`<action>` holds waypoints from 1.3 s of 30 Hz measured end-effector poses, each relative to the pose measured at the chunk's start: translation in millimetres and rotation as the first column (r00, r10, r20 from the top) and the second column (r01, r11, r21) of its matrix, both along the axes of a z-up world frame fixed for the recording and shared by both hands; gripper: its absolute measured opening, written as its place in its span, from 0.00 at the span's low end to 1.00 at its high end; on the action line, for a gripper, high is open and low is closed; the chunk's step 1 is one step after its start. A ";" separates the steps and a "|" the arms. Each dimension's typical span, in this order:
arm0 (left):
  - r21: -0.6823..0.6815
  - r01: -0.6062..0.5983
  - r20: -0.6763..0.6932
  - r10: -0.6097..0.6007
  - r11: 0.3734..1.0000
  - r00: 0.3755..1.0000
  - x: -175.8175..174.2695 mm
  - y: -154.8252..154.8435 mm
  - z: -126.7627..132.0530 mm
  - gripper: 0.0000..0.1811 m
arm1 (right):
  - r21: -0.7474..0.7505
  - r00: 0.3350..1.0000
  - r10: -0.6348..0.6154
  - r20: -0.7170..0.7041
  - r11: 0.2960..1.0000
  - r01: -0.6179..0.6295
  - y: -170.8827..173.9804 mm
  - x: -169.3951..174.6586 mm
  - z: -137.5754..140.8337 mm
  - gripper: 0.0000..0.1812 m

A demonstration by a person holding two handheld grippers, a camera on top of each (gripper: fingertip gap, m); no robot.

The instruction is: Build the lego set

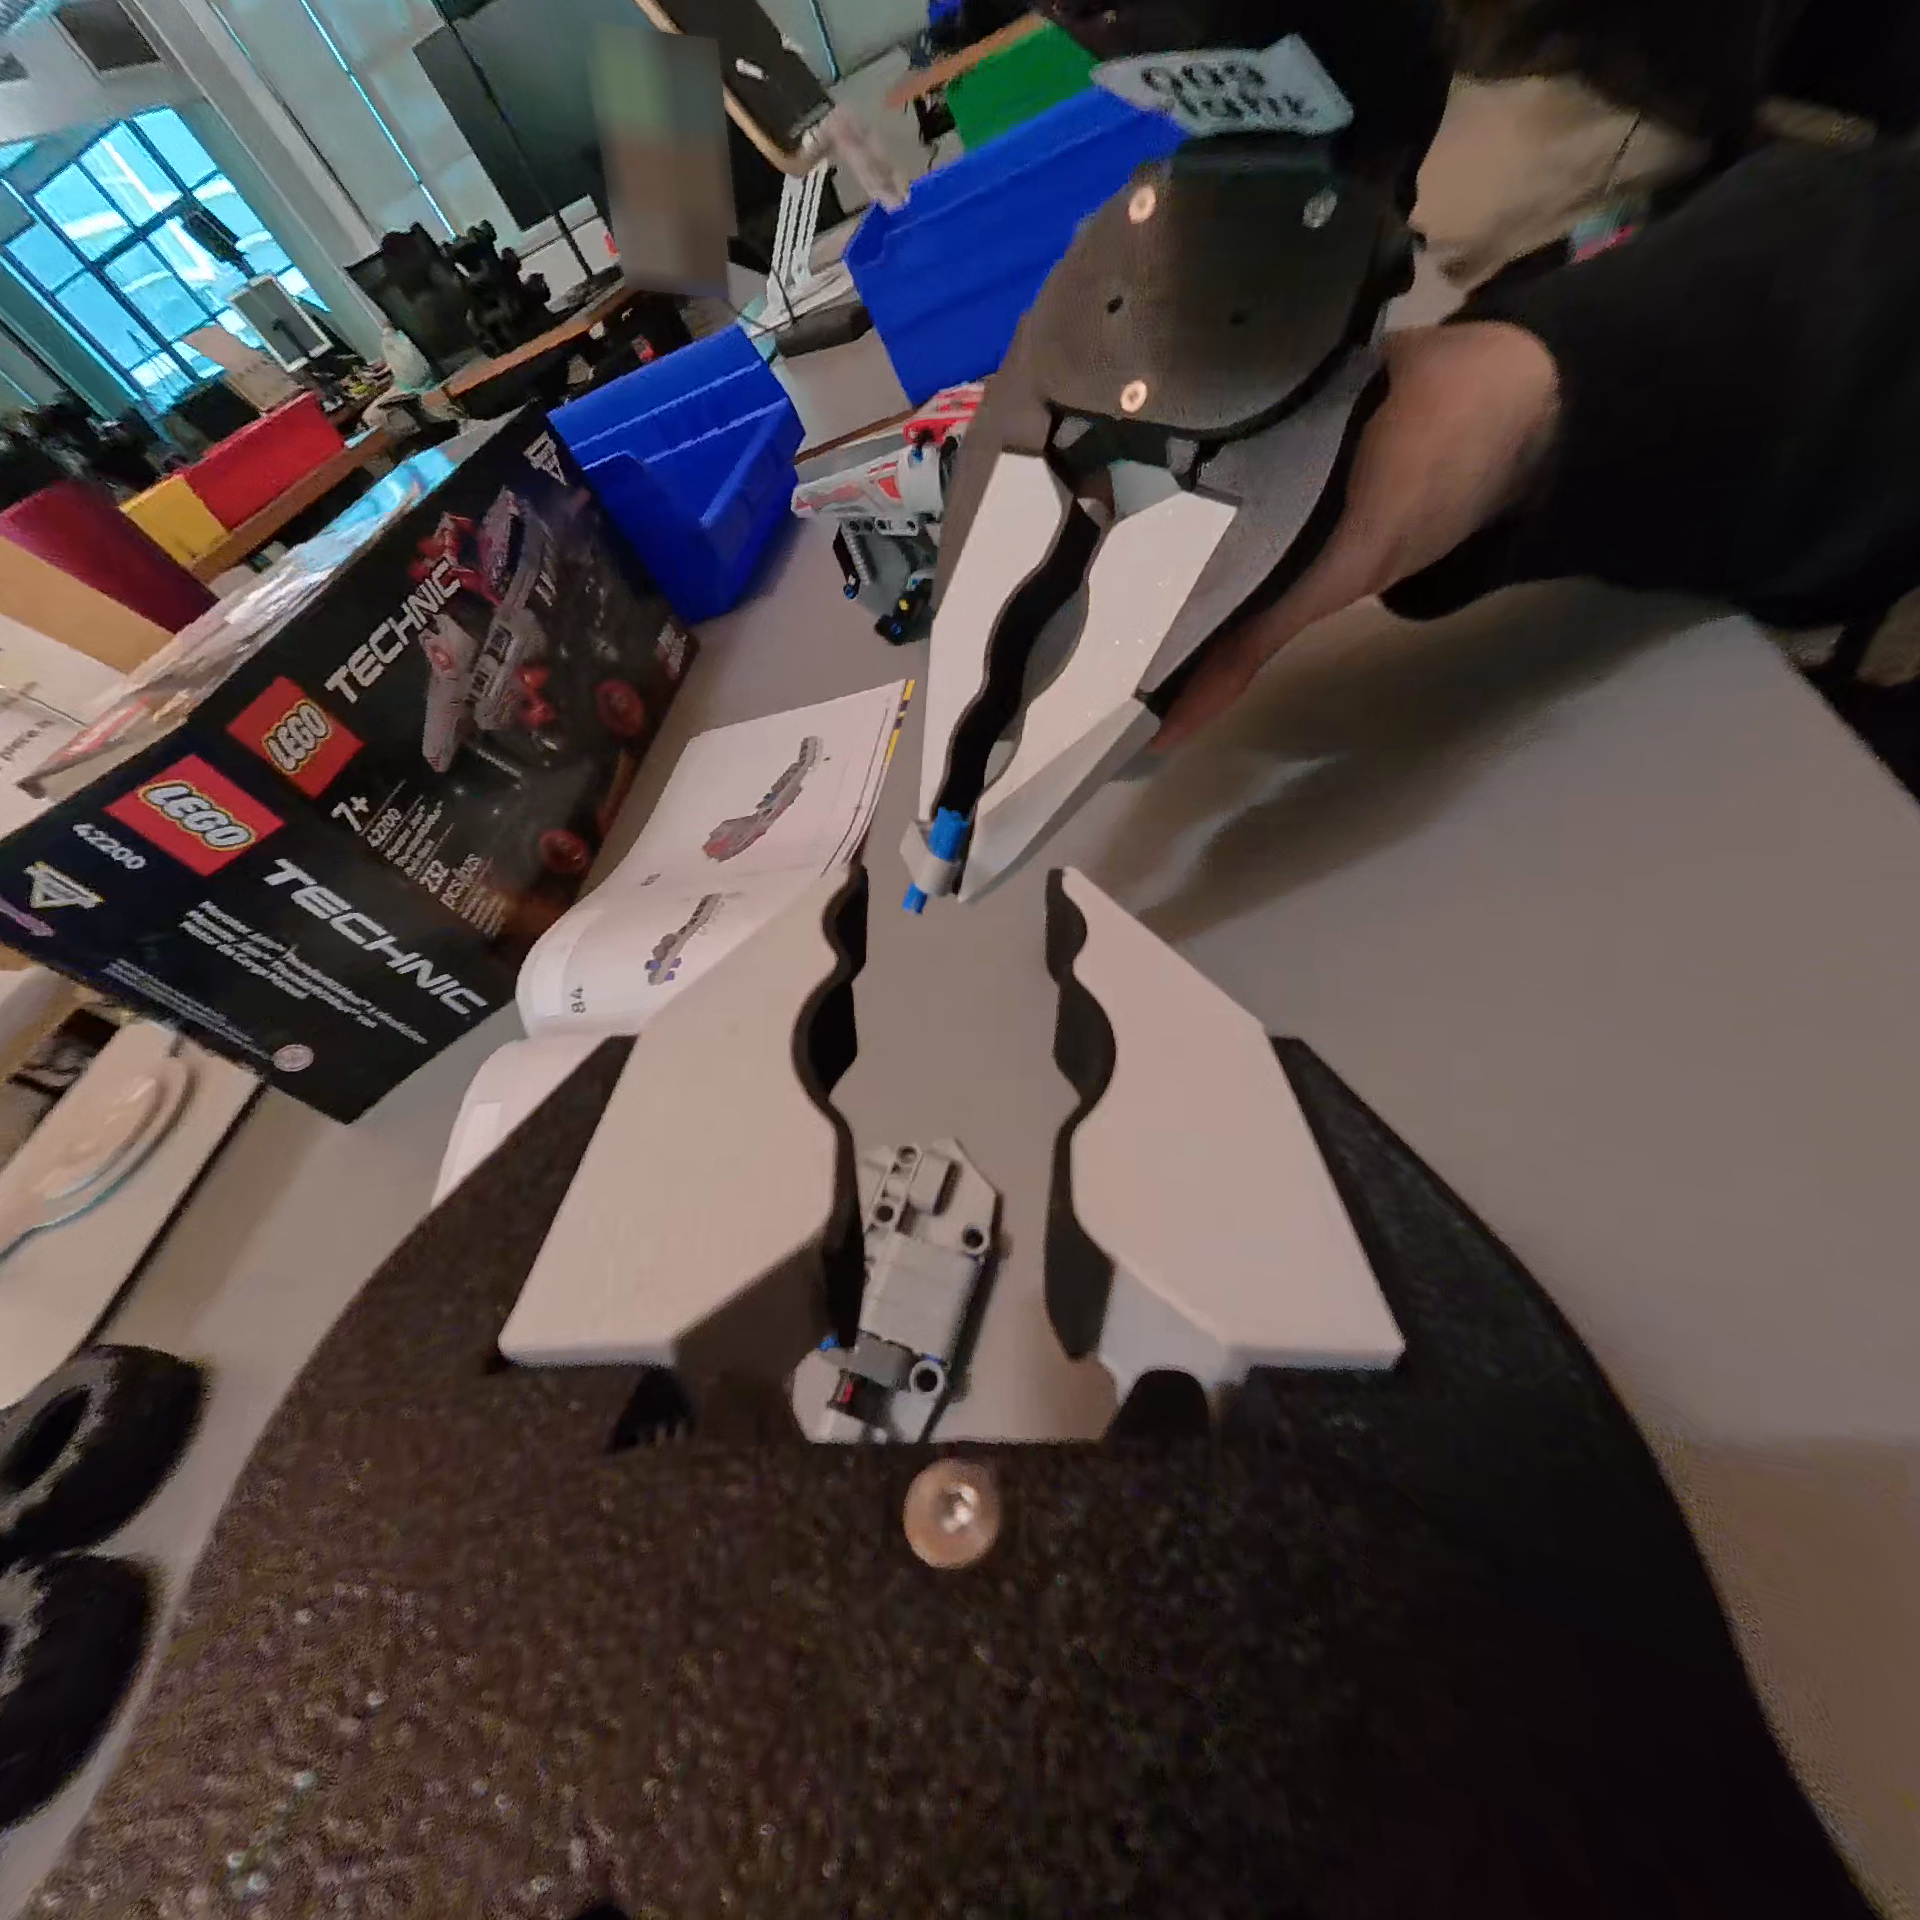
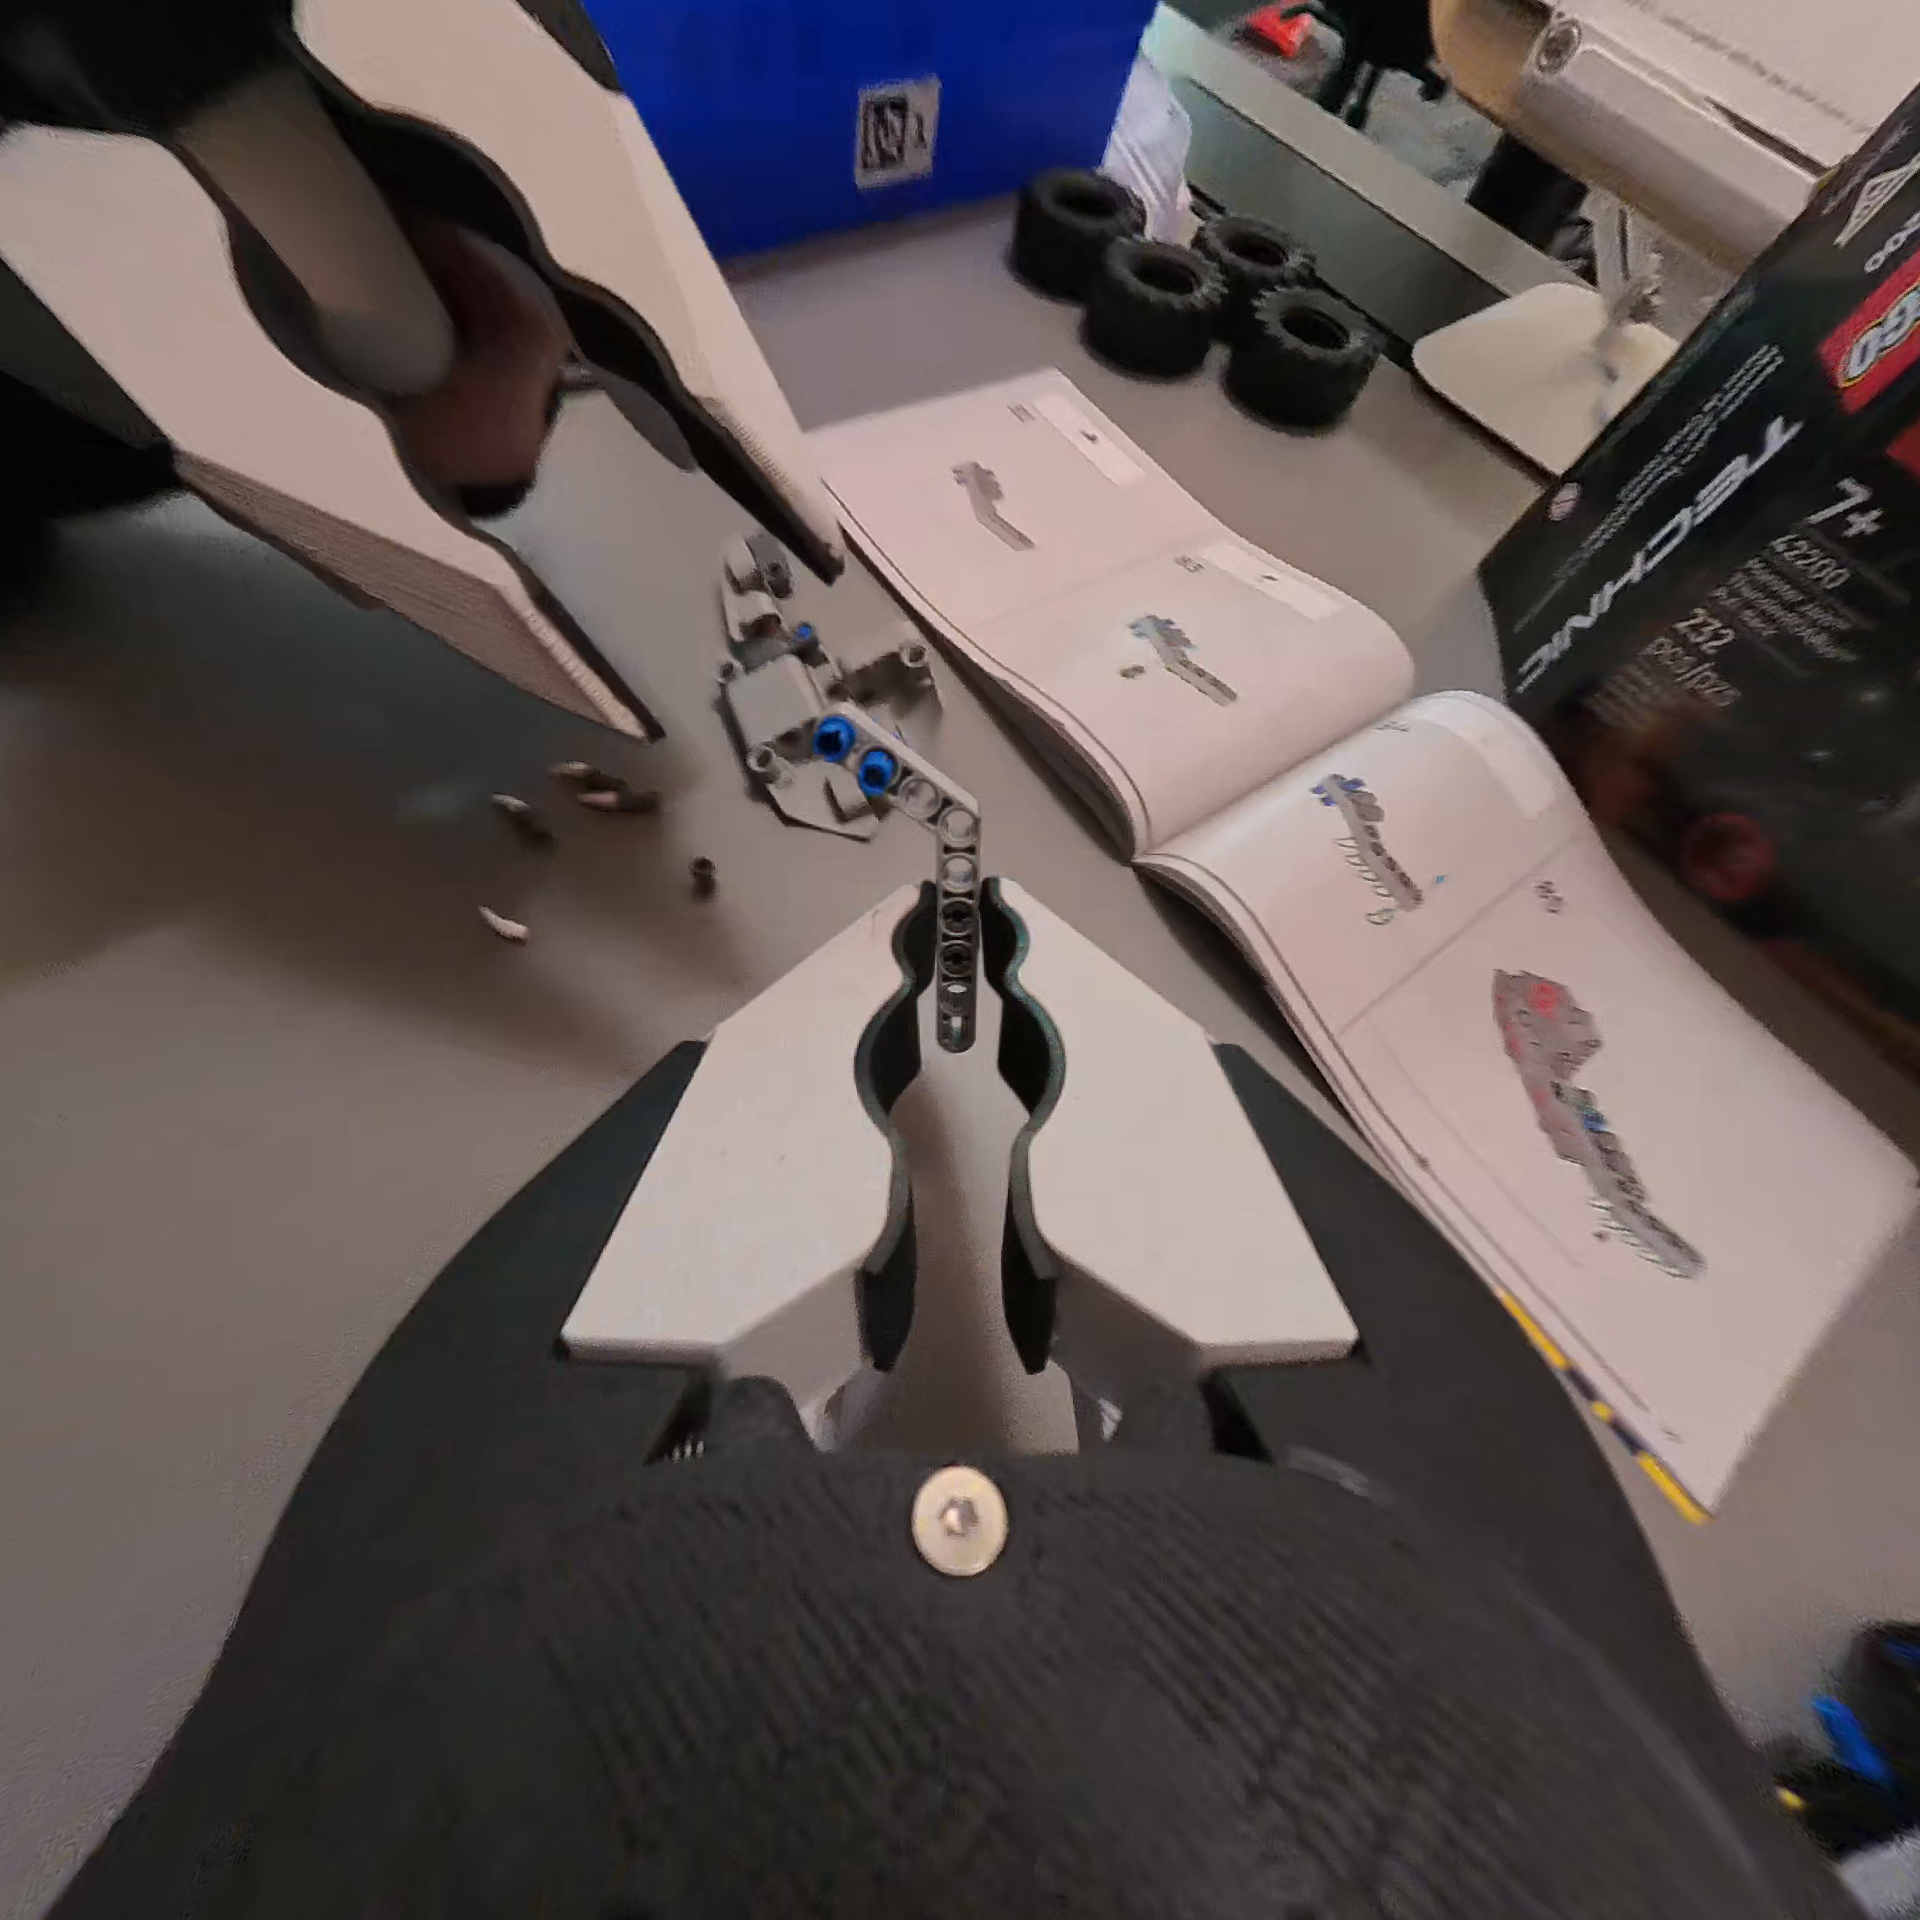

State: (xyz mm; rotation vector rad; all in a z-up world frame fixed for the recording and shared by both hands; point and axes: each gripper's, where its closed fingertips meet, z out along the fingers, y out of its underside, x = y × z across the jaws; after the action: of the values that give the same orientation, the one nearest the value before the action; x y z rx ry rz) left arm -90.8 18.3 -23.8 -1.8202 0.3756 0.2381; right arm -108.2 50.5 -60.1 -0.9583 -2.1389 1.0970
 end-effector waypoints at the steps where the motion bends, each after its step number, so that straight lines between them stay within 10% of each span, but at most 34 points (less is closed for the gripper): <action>1: -0.011 -0.016 -0.038 0.016 1.000 0.999 -0.9 1.6 -2.7 0.17 | 0.043 1.000 -0.006 -0.010 0.999 0.006 1.1 -1.7 -2.2 0.04; 14: -0.126 -0.176 -0.316 0.129 0.976 0.940 -14.0 9.5 -29.1 0.03 | 0.185 1.000 0.009 0.021 0.983 -0.013 -7.6 1.3 -12.0 0.04; 24: -0.157 -0.131 0.082 0.145 0.979 0.986 -14.9 8.2 -35.7 0.03 | 0.050 0.999 0.029 0.041 0.998 -0.031 -9.1 5.8 -6.2 0.03; 33: -0.143 -0.044 0.505 0.111 0.989 0.856 -11.3 7.5 -33.8 0.03 | -0.181 0.990 0.031 0.135 0.983 -0.006 -12.2 11.1 -2.1 0.03; 39: -0.154 -0.032 0.508 0.107 0.987 0.855 -8.9 7.8 -35.7 0.03 | -0.219 0.985 0.036 0.167 0.976 0.002 -12.5 13.0 -2.9 0.03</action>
State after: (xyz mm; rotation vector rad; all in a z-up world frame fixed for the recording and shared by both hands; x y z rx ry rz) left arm -99.7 26.1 -59.6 -1.9539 -0.0568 -0.2381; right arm -95.2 38.0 -63.0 -1.1733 -2.1964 1.3229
